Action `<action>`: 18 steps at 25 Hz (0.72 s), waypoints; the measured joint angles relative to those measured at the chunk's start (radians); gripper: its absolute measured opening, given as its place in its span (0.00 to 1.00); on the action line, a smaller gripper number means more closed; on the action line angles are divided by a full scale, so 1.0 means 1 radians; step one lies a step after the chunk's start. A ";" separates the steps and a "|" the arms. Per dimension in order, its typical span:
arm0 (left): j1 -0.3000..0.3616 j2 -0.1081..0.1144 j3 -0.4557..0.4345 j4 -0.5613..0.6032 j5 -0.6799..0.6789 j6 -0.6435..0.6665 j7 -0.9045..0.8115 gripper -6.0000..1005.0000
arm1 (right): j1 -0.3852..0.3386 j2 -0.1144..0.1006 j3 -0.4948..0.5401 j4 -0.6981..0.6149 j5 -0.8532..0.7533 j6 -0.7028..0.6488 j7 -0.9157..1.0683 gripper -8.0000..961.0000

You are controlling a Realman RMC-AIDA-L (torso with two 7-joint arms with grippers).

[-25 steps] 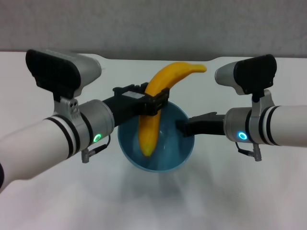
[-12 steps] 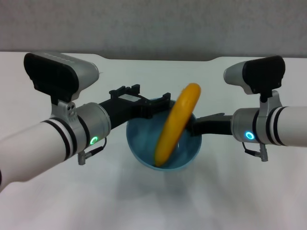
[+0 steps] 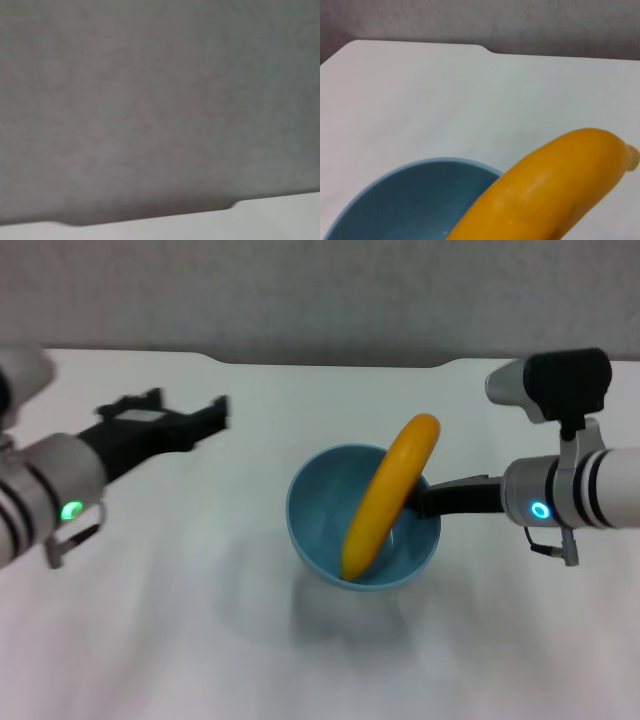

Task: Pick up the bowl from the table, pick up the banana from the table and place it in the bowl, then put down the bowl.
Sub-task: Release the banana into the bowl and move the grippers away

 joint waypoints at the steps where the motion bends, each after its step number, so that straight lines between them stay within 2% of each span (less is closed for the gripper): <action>1: 0.007 0.000 -0.018 0.007 0.000 -0.005 0.000 0.90 | 0.017 0.000 0.015 -0.014 -0.005 0.022 0.001 0.11; 2: 0.011 0.000 -0.030 0.014 0.000 -0.011 0.000 0.90 | 0.069 0.000 0.057 -0.066 -0.012 0.086 0.004 0.11; 3: 0.014 0.000 -0.040 0.018 0.000 -0.016 0.000 0.90 | 0.069 0.000 0.057 -0.066 -0.012 0.086 0.004 0.11; 7: 0.026 0.000 -0.060 0.034 0.000 -0.034 0.002 0.90 | 0.175 -0.001 0.125 -0.192 -0.034 0.164 0.002 0.11; 10: 0.028 0.000 -0.074 0.048 0.000 -0.038 0.009 0.90 | 0.242 -0.001 0.137 -0.245 -0.060 0.188 0.006 0.11; 11: 0.028 0.000 -0.081 0.054 0.000 -0.041 0.014 0.90 | 0.283 -0.001 0.149 -0.284 -0.065 0.199 0.007 0.11; 12: 0.028 0.000 -0.086 0.059 0.000 -0.044 0.019 0.90 | 0.283 -0.001 0.149 -0.284 -0.065 0.199 0.007 0.11; 18: 0.021 0.000 -0.088 0.066 0.000 -0.048 0.024 0.90 | 0.386 -0.001 0.173 -0.418 -0.078 0.195 -0.022 0.12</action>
